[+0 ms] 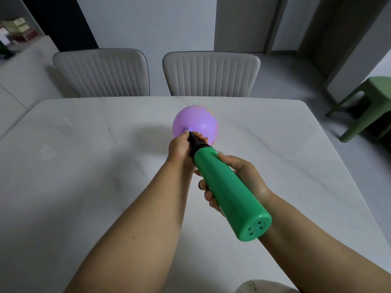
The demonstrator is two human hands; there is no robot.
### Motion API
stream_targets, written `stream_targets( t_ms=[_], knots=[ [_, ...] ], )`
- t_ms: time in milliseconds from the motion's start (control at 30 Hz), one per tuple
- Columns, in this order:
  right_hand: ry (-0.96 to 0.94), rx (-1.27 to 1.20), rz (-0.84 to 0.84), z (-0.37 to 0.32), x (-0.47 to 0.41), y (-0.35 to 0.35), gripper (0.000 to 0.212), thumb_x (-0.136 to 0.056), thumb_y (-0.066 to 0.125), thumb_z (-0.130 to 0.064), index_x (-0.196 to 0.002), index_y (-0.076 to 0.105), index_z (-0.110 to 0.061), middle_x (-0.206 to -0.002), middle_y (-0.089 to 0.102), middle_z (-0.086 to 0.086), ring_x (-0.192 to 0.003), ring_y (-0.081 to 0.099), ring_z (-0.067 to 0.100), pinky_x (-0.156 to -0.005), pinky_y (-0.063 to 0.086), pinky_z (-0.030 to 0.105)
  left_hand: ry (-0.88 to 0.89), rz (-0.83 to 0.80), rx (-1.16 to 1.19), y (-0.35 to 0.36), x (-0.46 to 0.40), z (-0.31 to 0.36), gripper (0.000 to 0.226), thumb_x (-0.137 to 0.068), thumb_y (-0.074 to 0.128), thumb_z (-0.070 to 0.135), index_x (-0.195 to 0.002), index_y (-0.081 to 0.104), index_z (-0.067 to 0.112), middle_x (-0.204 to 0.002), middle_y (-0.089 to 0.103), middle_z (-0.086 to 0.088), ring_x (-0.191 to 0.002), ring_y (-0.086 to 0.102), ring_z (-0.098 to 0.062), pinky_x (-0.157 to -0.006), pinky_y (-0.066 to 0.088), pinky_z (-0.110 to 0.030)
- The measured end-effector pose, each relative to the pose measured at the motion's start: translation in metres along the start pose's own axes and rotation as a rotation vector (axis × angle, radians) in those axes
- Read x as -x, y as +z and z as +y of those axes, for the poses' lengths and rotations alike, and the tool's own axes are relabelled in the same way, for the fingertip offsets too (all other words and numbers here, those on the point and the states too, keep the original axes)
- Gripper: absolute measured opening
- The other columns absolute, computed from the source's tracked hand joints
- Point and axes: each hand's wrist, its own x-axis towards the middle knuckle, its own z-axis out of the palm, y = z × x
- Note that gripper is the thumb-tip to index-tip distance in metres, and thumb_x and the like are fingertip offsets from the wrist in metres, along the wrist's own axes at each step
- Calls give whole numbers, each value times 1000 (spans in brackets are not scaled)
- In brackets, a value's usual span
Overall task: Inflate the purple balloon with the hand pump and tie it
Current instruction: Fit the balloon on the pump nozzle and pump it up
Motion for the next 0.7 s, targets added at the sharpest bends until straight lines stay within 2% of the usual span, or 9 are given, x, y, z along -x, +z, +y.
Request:
stream_targets(
  t_ms=[100,167,233,467,567,700],
  knots=[
    [25,26,-61,9,15,-4,45,-78,50,-42,-100,61,-4,-69,61,14,-45,61,27,-46,51,25,45,23,65,0,-4,14,39,-102,34,21,-67,44,8,-48,50,-3,-51,46,-13,-44,47,-15],
    [44,38,-90,13,22,-7,44,-76,50,-41,-99,61,-5,-68,60,14,-44,60,27,-44,50,25,67,24,87,-1,-4,17,40,-103,33,21,-67,45,8,-54,49,-4,-44,48,-14,-42,48,-15],
    [56,53,-91,11,22,-7,44,-74,50,-41,-98,61,-5,-68,60,14,-44,60,28,-44,51,25,74,22,96,-3,-5,14,40,-103,33,21,-67,44,8,-46,49,-3,-35,49,-14,-42,47,-14],
    [-8,48,-24,-2,-10,-2,52,-75,52,-40,-107,57,1,-68,61,16,-45,61,28,-46,51,25,17,52,-40,0,-5,-2,41,-102,33,25,-65,42,9,-39,49,-1,-30,48,-13,-42,43,-11],
    [26,9,-39,3,-3,-7,47,-76,52,-42,-101,60,-2,-68,61,14,-46,61,27,-47,52,24,60,64,-23,0,-8,5,40,-102,32,21,-65,42,9,-41,48,-1,-35,46,-13,-48,42,-19],
    [117,7,-109,9,18,-14,46,-75,52,-43,-98,62,-5,-69,62,13,-46,61,26,-47,51,26,103,89,37,-9,-12,15,39,-103,30,18,-67,43,9,-55,46,-4,-48,44,-15,-49,44,-21]
  ],
)
